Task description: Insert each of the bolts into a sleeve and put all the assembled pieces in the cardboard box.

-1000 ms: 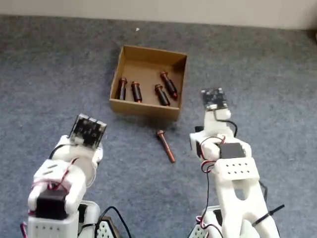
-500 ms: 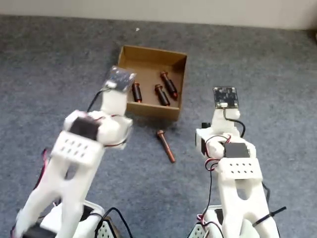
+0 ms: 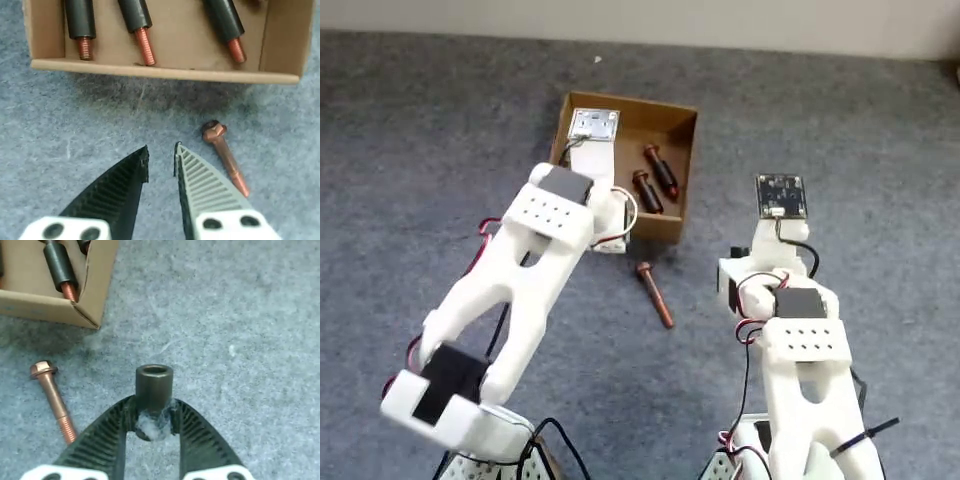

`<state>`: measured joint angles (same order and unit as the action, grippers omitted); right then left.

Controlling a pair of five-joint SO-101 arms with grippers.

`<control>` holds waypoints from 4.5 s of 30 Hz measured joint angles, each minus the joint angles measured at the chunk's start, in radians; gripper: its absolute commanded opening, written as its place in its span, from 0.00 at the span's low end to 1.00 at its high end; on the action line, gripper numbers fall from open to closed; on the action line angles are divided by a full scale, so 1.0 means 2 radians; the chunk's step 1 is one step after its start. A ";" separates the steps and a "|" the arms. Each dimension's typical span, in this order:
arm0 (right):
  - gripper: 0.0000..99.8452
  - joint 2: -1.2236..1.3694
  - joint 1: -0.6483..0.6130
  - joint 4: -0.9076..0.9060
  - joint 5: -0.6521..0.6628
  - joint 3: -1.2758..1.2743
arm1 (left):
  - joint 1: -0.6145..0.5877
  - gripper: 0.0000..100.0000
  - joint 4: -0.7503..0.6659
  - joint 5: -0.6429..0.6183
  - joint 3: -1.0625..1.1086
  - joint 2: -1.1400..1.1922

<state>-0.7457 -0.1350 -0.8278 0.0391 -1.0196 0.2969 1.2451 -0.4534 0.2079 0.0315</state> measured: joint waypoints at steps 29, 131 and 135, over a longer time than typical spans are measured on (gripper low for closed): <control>0.01 0.000 0.000 0.000 0.000 0.000 | 0.080 0.27 -0.007 -0.096 -0.074 0.212; 0.01 -0.421 -0.263 0.000 0.017 -0.125 | 0.082 0.00 -0.227 0.030 0.346 -0.700; 0.01 -0.421 -0.284 0.000 0.018 -0.125 | 0.087 0.00 -0.227 0.030 0.346 -0.719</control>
<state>-1.5881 -0.7027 -0.8278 0.0760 -1.2697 0.4718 0.7910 -0.3936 0.8999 -1.4062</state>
